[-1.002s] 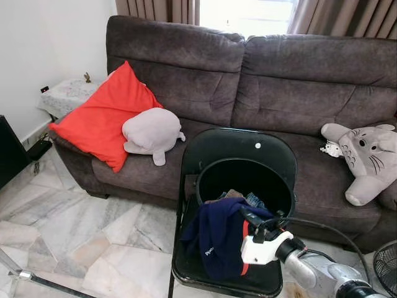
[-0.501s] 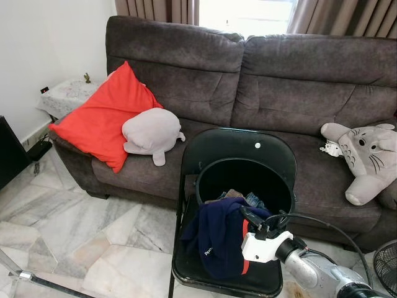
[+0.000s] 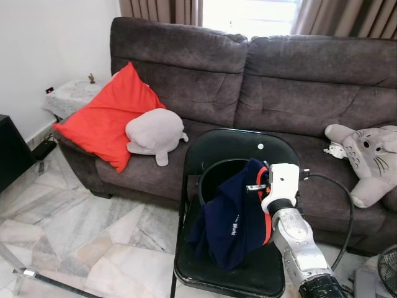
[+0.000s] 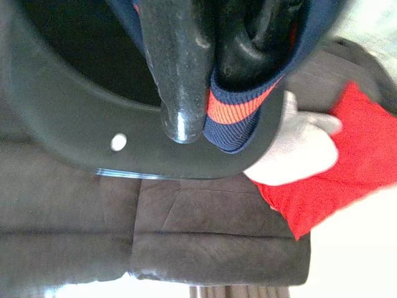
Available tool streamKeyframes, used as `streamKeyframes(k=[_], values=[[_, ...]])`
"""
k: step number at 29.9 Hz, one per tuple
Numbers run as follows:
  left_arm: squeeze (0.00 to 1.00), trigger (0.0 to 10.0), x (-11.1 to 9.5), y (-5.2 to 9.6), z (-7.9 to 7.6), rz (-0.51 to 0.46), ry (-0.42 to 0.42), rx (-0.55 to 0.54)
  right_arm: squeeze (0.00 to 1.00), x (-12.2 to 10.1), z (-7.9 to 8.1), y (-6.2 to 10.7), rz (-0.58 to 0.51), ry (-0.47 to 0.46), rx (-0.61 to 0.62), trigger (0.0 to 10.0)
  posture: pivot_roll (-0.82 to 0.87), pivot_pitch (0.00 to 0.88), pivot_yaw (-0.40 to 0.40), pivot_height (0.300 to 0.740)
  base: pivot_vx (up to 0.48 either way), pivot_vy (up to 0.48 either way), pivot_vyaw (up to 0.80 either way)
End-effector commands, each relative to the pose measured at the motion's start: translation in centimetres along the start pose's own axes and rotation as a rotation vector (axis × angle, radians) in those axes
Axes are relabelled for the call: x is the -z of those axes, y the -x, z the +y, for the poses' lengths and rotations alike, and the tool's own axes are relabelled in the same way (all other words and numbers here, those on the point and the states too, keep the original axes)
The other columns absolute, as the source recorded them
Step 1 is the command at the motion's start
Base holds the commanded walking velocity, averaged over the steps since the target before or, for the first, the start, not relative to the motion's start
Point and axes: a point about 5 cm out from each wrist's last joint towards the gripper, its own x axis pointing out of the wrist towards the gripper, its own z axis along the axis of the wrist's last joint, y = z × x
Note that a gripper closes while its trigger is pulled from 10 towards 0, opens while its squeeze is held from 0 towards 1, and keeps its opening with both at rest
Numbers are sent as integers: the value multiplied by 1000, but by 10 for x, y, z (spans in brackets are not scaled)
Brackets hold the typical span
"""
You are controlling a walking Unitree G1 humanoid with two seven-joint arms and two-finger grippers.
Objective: Hang hanger
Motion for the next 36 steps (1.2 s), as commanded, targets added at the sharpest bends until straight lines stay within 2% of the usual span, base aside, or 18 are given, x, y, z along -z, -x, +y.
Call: streamKeyframes(k=[1,6,9,10,11,12,13,15,16,18,20,22,23,24,26,27,32,36], values=[[0,10000,2,1,2,8,-11,-5,0,-7,5,0,4,-99,-2,0,55,0,29,740,0,0,0],[0,10000,2,1,2,8,-9,-6,0,-7,13,0,12,-121,-25,0,56,0,26,740,0,0,0],[0,10000,2,1,1,9,-5,-6,0,-3,17,3,45,-87,-49,0,61,0,22,740,0,0,0],[0,10000,3,1,1,10,-2,-6,0,4,17,7,95,20,-75,0,66,0,17,740,0,0,0],[0,10000,3,1,1,10,-2,-6,0,4,17,7,95,20,-75,0,66,0,17,740,0,0,0],[0,10000,3,1,1,11,12,-8,0,21,-2,21,179,292,-71,0,72,0,10,740,0,0,0],[0,10000,3,1,0,12,13,-8,0,28,-15,28,211,334,-51,0,63,0,11,740,0,0,0],[0,10000,4,1,0,13,11,-7,0,25,-20,32,222,281,-29,0,62,0,12,740,0,0,0],[0,10000,4,1,0,13,10,-6,0,20,-20,34,205,212,-13,10000,54,0,12,740,0,0,0],[0,10000,4,1,1,13,9,-6,0,18,-20,34,200,188,-10,10000,54,0,12,740,0,0,0],[0,10000,4,1,1,14,8,-6,0,11,-10,32,167,101,-9,10000,55,0,8,740,0,0,0],[0,10000,4,1,1,14,8,-6,0,10,-7,32,163,83,-10,10000,55,0,8,740,0,0,0],[0,10000,4,1,1,14,9,-7,0,10,-3,32,166,70,-19,10000,55,0,8,740,0,0,0],[0,10000,4,1,1,14,14,-9,0,7,10,31,152,50,-47,10000,67,0,4,740,0,0,0],[0,10000,5,1,2,14,16,-9,0,5,15,31,143,42,-61,10000,68,0,3,740,0,0,0],[0,10000,5,1,2,15,18,-11,0,2,24,31,117,32,-83,10000,72,0,4,740,0,0,0],[0,10000,7,1,1,19,36,-18,0,-9,42,30,44,81,-146,10000,94,0,-10,740,0,0,707],[0,10000,8,1,0,18,59,-22,0,-14,42,26,27,118,-159,10000,99,0,-16,740,0,0,775]])
